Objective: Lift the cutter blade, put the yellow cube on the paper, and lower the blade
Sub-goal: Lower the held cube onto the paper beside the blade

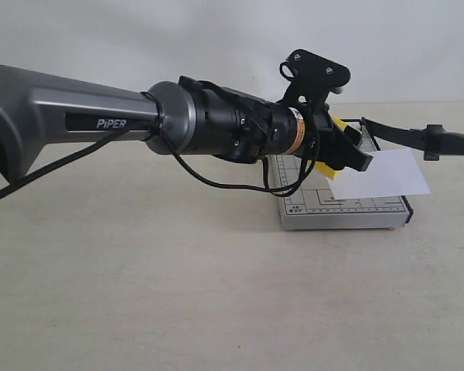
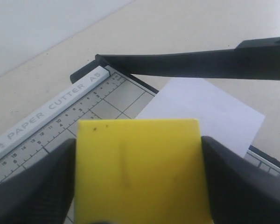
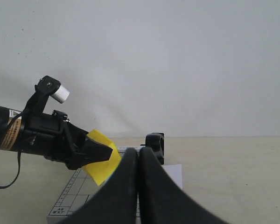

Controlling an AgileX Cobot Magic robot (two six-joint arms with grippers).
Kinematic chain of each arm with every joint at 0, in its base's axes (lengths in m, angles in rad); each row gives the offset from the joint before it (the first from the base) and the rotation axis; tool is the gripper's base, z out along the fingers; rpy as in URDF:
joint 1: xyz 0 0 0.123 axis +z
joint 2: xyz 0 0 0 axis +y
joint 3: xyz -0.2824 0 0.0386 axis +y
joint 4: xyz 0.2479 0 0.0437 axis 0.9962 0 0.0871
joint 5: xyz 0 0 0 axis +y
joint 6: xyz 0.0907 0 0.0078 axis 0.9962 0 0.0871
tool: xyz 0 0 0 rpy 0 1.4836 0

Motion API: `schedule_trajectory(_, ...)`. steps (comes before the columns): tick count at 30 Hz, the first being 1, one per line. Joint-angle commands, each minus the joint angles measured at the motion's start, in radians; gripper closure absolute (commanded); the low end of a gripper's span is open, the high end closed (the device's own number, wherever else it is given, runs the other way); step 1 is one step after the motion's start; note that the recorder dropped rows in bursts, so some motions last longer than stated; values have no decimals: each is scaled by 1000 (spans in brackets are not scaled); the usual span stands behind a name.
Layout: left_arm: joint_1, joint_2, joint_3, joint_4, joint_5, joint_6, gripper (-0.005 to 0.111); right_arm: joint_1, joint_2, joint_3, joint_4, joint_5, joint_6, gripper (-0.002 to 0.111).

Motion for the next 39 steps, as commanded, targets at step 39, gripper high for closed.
schedule_trajectory(39, -2, 33, -8, -2, -42, -5, 102, -2, -6, -1, -2, -6, -1, 108)
